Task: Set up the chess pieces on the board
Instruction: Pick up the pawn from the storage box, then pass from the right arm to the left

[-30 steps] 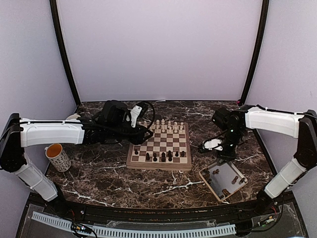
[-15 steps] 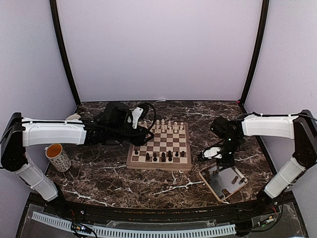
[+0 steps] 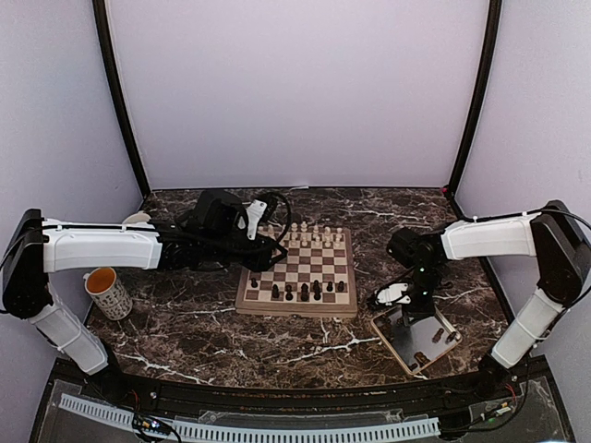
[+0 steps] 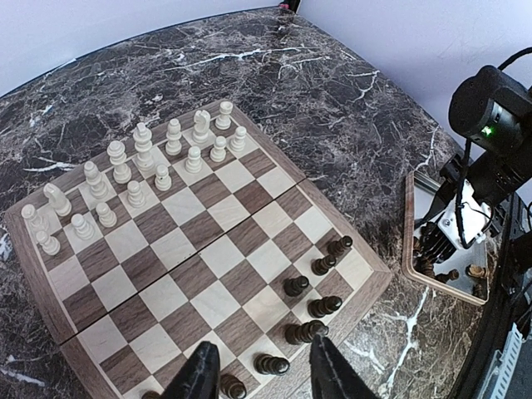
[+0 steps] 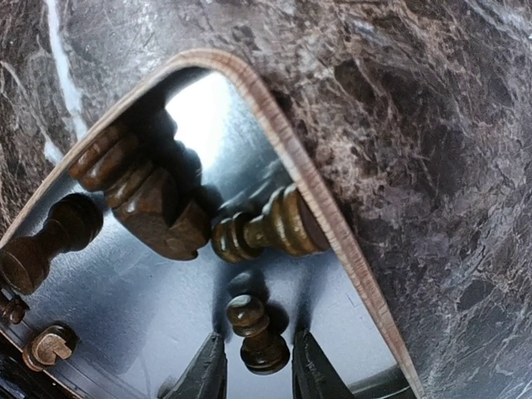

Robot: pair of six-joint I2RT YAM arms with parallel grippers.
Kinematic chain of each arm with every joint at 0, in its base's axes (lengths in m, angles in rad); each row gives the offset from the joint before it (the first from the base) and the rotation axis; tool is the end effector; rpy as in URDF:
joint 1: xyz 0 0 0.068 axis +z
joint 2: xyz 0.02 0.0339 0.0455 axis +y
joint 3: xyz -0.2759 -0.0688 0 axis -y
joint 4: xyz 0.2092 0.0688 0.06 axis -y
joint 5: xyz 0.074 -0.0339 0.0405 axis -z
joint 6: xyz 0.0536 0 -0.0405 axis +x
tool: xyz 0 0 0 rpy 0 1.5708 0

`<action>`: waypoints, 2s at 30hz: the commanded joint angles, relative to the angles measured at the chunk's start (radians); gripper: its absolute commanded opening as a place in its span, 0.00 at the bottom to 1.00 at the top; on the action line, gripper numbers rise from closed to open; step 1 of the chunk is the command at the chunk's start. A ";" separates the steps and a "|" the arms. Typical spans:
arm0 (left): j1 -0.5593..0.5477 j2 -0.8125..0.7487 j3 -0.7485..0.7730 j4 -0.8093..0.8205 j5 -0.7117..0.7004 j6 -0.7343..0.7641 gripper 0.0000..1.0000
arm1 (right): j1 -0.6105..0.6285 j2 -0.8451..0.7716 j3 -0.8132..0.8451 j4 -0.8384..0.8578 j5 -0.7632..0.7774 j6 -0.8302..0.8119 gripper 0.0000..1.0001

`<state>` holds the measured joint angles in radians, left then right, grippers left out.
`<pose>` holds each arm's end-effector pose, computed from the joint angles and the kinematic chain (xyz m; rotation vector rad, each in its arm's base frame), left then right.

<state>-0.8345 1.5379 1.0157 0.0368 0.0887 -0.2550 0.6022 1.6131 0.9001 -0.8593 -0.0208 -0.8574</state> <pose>0.2213 -0.2513 0.2775 0.6672 2.0370 -0.7510 0.1881 0.1306 0.1701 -2.0937 2.3405 0.0327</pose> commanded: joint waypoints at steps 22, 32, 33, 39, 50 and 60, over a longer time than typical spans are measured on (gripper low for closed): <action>-0.005 0.023 0.008 0.112 0.052 -0.002 0.40 | 0.002 -0.067 0.240 -0.100 -0.304 0.229 0.16; -0.012 -0.005 -0.074 0.309 0.243 0.075 0.40 | 0.001 0.181 0.638 -0.209 -0.610 0.295 0.16; -0.012 -0.002 -0.088 0.342 0.265 0.082 0.40 | 0.002 0.207 0.680 -0.225 -0.637 0.293 0.17; -0.012 0.031 -0.123 0.468 0.324 0.041 0.41 | 0.012 0.384 0.914 -0.359 -0.788 0.274 0.18; -0.008 0.174 -0.067 0.598 0.414 -0.149 0.43 | 0.053 0.415 0.942 -0.359 -0.798 0.281 0.18; -0.002 0.208 -0.052 0.626 0.461 -0.174 0.33 | 0.054 0.412 0.935 -0.359 -0.793 0.272 0.18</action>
<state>-0.8425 1.7409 0.9356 0.6136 0.5037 -0.4080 0.6529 2.0281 1.8160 -1.2026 -0.7933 -0.5789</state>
